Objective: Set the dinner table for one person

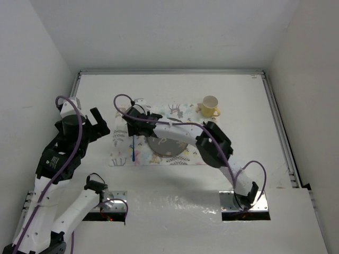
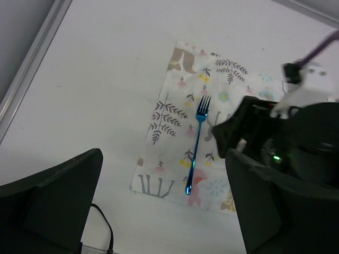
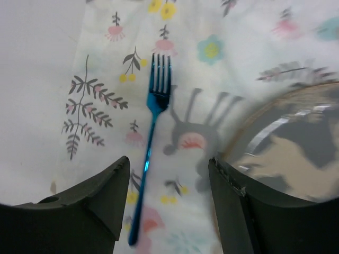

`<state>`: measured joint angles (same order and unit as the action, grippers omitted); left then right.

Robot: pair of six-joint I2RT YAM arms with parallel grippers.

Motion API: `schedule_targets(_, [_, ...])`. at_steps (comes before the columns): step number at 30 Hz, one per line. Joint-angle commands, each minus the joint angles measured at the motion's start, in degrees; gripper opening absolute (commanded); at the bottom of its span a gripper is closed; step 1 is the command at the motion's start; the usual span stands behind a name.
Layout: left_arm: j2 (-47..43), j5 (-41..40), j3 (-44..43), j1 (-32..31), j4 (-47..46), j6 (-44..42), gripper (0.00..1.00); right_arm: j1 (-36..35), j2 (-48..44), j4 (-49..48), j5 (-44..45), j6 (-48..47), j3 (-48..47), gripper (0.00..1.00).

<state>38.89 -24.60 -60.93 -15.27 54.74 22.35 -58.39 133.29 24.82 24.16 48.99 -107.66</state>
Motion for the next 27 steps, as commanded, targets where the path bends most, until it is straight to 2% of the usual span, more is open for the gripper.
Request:
schedule_targets(1, [-0.84, 0.51, -3.06, 0.68, -1.3, -0.38, 0.99, 1.52, -16.18, -4.25, 5.19, -10.73, 4.72, 0.61])
schedule_targets(4, [-1.36, 1.83, -2.97, 0.68, -1.57, -1.16, 0.99, 4.5, -24.02, -5.48, 6.85, -16.44, 14.55, 0.65])
schedule_targets(5, [-1.71, 2.18, -2.97, 0.68, -1.48, -1.52, 0.99, 6.52, -30.05, -6.7, 7.47, -17.69, 21.19, 0.67])
schedule_targets(7, [-1.89, 2.63, -2.97, 0.5, -1.39, -1.96, 0.99, 9.07, -36.49, -7.68, 7.65, -20.24, 27.82, 0.69])
schedule_targets(8, [-1.98, 2.63, -3.06, 0.41, -1.39, -2.31, 0.99, 12.13, -43.23, -8.38, 7.39, -20.86, 34.2, 0.7])
schedule_targets(10, [-2.33, 2.54, -3.32, 0.24, -1.22, -2.66, 0.99, 16.09, -50.03, -8.38, 8.26, -23.22, 42.56, 0.73])
schedule_targets(11, [-2.51, 2.45, -3.41, 0.06, -1.3, -2.84, 0.99, 16.9, -56.67, -8.03, 9.05, -24.37, 44.88, 0.75])
schedule_targets(13, [-2.51, 2.36, -3.94, -0.11, -1.3, -3.27, 1.0, 18.92, -63.04, -7.07, 12.03, -27.36, 50.75, 0.81])
schedule_targets(15, [-2.42, 2.45, -4.37, -0.29, -1.3, -3.71, 1.0, 19.63, -71.98, -4.44, 13.8, -29.21, 53.68, 0.84])
schedule_targets(19, [-2.51, 2.98, -4.55, -0.73, -1.83, -4.59, 1.0, 19.72, -85.02, 1.71, 17.23, -29.49, 58.26, 0.98])
schedule_targets(22, [-2.6, 4.29, -4.2, -1.08, -2.36, -5.56, 1.0, 19.72, -92.48, 7.51, 19.34, -26.42, 60.01, 0.99])
schedule_targets(27, [-2.42, 6.4, -4.29, -1.52, -3.32, -6.53, 1.0, 19.72, -99.18, 15.95, 21.54, -20.79, 61.16, 0.99])
